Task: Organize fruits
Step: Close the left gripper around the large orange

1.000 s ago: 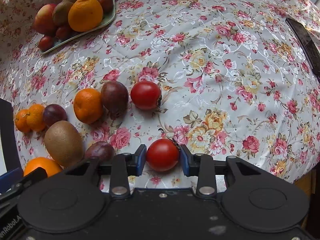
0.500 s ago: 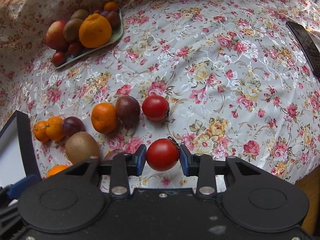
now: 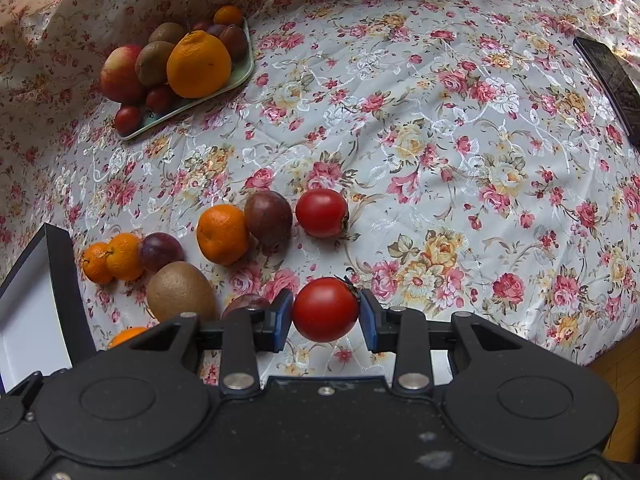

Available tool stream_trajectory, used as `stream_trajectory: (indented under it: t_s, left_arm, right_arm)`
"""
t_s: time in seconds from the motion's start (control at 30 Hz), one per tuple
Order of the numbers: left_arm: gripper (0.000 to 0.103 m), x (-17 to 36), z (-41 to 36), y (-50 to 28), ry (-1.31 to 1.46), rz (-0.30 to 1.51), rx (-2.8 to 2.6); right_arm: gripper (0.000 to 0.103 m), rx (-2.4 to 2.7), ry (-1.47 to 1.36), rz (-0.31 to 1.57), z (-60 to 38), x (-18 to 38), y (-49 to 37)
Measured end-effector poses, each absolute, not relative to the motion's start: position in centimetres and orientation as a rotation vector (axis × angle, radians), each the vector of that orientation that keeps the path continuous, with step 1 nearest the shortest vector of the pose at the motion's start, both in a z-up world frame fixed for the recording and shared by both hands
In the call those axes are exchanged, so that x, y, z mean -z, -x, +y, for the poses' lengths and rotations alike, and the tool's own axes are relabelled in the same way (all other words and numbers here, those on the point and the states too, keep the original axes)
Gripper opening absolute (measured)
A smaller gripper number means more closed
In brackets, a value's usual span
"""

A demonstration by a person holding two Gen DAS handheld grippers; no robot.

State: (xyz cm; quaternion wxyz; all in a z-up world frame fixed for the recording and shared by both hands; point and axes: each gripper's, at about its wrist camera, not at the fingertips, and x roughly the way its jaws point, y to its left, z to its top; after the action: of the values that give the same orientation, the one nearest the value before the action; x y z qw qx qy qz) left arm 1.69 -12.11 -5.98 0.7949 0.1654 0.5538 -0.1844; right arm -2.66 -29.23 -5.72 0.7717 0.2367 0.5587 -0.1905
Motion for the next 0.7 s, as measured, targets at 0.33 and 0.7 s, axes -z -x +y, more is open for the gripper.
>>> stream_trajectory:
  t_s: [0.33,0.7]
  left_arm:
    - [0.07,6.6,-12.4,-2.2,-0.324,1.228,0.323]
    - [0.067,5.6,-11.8,-2.9,-0.195,1.235,0.292]
  right_arm:
    - [0.036,0.43,-0.529,1.213,-29.8,5.5,3.1]
    - [0.036,0.45,-0.575,1.185,-30.3,4.0,3.0]
